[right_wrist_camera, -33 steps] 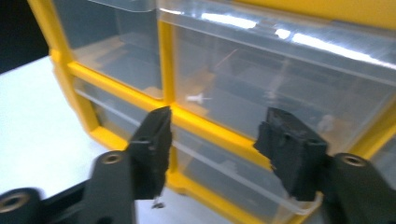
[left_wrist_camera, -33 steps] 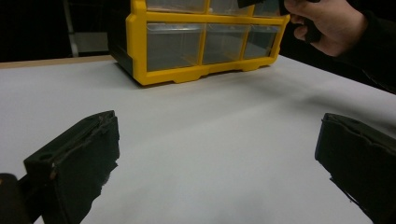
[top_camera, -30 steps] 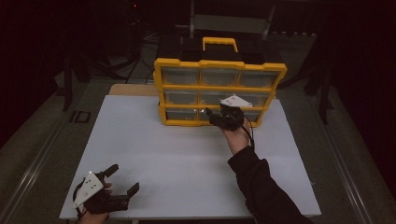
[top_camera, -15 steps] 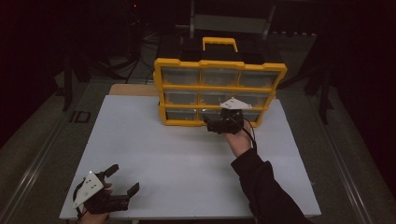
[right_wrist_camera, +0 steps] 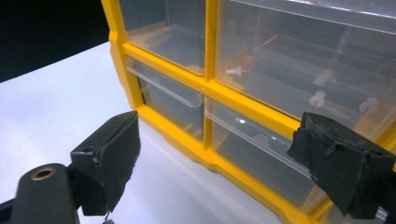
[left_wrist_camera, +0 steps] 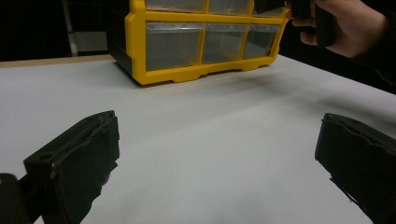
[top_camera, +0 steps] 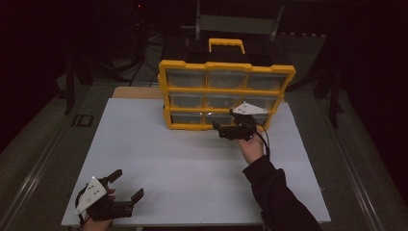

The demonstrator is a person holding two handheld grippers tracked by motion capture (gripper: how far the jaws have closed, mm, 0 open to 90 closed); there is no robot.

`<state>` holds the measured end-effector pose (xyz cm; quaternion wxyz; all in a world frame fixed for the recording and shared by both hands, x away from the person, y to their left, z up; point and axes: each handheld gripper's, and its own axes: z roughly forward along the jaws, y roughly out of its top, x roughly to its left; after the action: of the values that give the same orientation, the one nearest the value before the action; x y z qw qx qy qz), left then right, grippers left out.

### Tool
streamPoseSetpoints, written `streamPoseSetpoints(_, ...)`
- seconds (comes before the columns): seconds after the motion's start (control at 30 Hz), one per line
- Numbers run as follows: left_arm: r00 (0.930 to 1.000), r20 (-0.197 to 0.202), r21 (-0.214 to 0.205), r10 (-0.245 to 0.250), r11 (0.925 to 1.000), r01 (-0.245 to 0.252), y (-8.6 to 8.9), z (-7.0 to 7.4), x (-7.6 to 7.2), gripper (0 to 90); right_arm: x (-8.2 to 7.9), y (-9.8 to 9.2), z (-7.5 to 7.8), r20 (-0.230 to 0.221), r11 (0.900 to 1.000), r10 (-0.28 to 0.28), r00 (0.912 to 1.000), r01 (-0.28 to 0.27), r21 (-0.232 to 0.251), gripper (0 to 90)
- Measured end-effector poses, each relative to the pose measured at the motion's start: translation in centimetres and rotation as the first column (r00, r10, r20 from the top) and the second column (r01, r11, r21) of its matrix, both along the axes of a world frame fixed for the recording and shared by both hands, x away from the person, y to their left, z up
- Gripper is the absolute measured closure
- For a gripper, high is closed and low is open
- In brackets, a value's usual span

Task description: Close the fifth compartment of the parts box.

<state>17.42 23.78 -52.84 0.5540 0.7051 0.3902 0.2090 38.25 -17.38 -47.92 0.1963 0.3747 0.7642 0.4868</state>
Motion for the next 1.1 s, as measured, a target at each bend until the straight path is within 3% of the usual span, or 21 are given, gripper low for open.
streamPoseSetpoints(0.2,1.0000,0.000,-0.001,-0.001,1.0000,0.001,0.0,0.0,0.0,0.0,-0.2,-0.5,0.0,0.004,0.9998,0.018,0.9998,-0.018,-0.003,15.1)
streamPoseSetpoints(0.33,1.0000,-0.001,-0.003,-0.002,1.0000,0.002,0.1,0.0,0.0,0.0,-0.3,-0.9,-0.1,0.015,0.9965,0.084,0.9964,-0.084,0.003,17.6)
streamPoseSetpoints(0.5,1.0000,-0.001,-0.003,-0.003,1.0000,0.003,0.0,0.0,0.0,0.0,-0.9,-1.1,0.2,0.009,0.9935,0.110,0.9939,-0.110,0.029,17.3)
streamPoseSetpoints(0.73,1.0000,-0.002,-0.005,-0.004,1.0000,0.004,0.0,0.0,0.0,0.0,-2.4,-2.1,0.8,0.029,0.9819,0.170,0.9851,-0.172,0.080,14.2)
streamPoseSetpoints(1.1,1.0000,-0.002,-0.004,-0.004,1.0000,0.004,0.0,0.0,0.0,0.0,-4.5,-3.8,1.3,0.045,0.9702,0.222,0.9739,-0.226,0.088,14.1)
